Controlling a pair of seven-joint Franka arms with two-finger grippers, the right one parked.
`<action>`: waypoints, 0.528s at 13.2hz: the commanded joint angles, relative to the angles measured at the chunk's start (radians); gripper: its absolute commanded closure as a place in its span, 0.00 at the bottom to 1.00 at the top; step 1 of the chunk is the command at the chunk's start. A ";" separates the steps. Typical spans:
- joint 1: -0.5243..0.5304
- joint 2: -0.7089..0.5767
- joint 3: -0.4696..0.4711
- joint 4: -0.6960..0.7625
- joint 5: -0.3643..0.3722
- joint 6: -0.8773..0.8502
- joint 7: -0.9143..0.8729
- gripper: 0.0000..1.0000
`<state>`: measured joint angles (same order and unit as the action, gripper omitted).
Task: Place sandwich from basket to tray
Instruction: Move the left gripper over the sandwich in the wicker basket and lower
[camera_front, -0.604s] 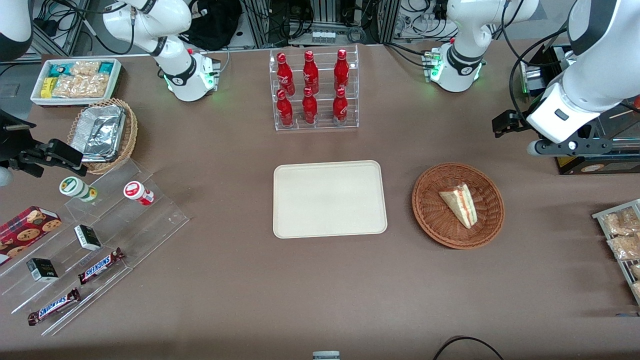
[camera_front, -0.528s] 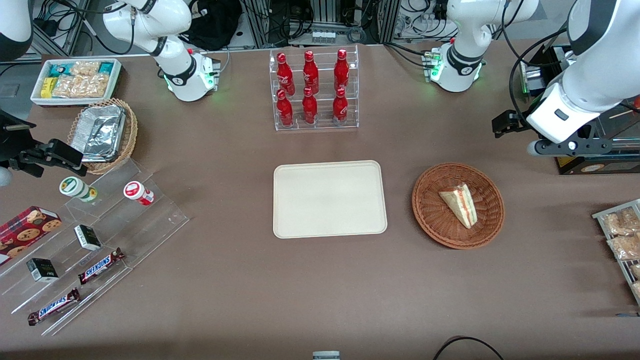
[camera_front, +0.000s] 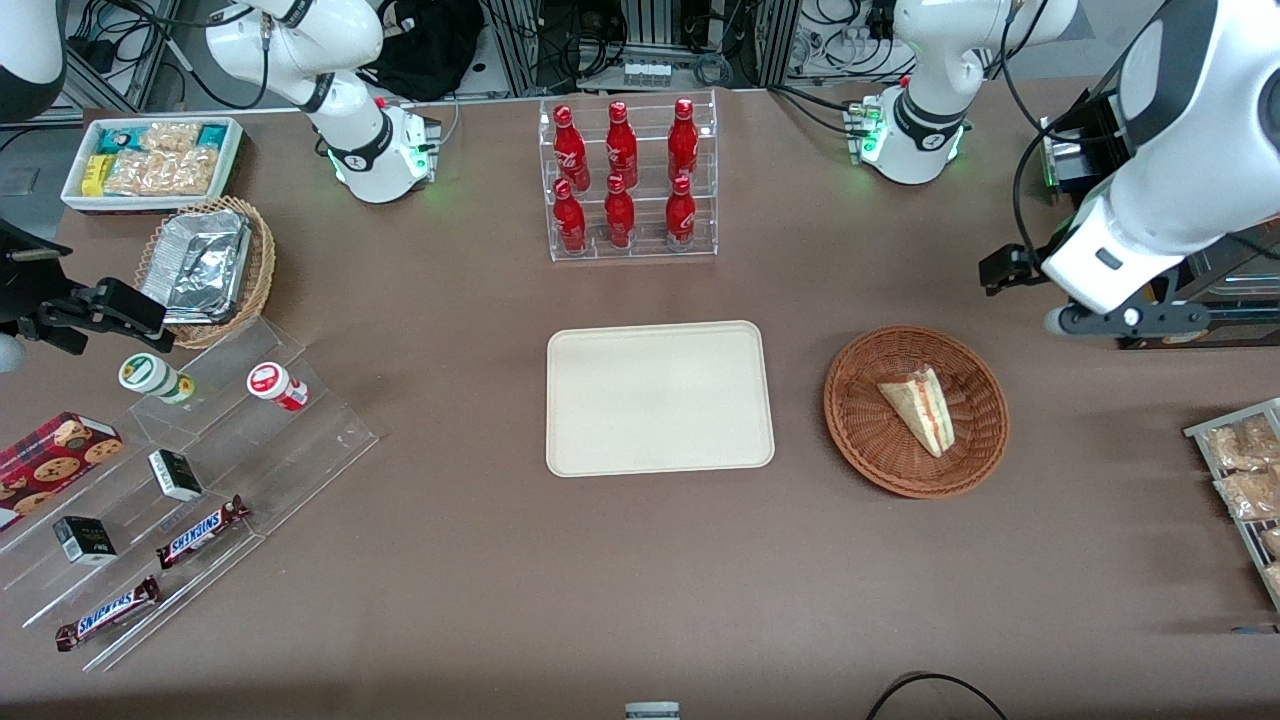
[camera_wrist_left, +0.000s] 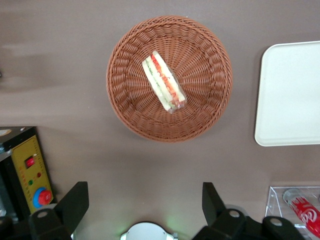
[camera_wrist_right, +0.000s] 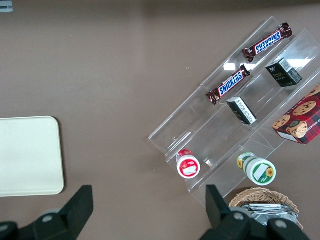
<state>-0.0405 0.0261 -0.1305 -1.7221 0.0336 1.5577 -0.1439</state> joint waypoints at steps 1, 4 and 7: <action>0.004 -0.002 -0.009 -0.120 0.014 0.123 -0.009 0.00; 0.002 -0.002 -0.009 -0.261 0.014 0.312 -0.040 0.00; 0.002 -0.002 -0.011 -0.410 0.012 0.522 -0.066 0.00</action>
<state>-0.0410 0.0509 -0.1338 -2.0367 0.0338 1.9764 -0.1719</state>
